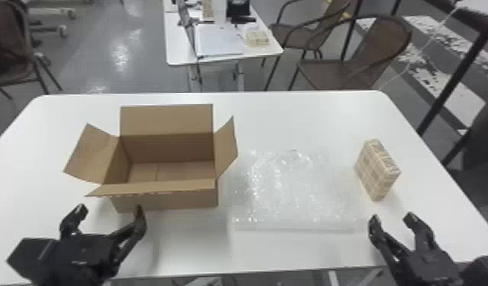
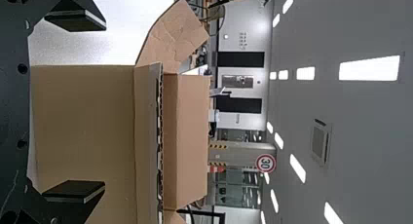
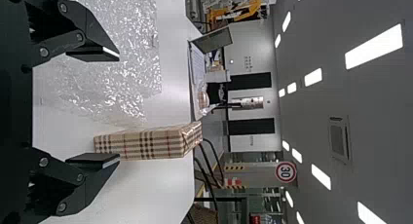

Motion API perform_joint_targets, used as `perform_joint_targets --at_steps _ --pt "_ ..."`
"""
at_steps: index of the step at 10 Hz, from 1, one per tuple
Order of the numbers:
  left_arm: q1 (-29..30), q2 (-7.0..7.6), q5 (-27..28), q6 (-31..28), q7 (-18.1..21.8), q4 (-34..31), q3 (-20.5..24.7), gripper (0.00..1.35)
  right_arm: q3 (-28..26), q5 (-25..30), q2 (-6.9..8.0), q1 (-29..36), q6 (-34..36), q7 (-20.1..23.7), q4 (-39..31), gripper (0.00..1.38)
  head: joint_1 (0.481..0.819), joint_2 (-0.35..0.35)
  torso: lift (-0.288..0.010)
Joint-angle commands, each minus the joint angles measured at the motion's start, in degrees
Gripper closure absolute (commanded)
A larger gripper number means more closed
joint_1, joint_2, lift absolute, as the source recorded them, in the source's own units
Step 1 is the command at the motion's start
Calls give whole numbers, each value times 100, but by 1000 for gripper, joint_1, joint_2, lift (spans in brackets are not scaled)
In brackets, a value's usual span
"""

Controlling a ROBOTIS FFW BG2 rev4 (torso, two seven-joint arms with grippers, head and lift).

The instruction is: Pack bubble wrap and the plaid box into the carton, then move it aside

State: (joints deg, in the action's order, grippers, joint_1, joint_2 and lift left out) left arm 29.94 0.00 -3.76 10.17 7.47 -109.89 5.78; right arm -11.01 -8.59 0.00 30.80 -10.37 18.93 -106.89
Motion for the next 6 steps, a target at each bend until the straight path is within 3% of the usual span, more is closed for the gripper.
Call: perform_joint_targets --at_steps 1,6 --pt "12 -15 -64 3 0 2 -7 148 11 7 5 -12 0 -3 11 519 695 -19 -166" --pt "3 -15 -90 3 0 2 -16 148 29 -11 5 -47 9 -3 46 519 695 -19 -166"
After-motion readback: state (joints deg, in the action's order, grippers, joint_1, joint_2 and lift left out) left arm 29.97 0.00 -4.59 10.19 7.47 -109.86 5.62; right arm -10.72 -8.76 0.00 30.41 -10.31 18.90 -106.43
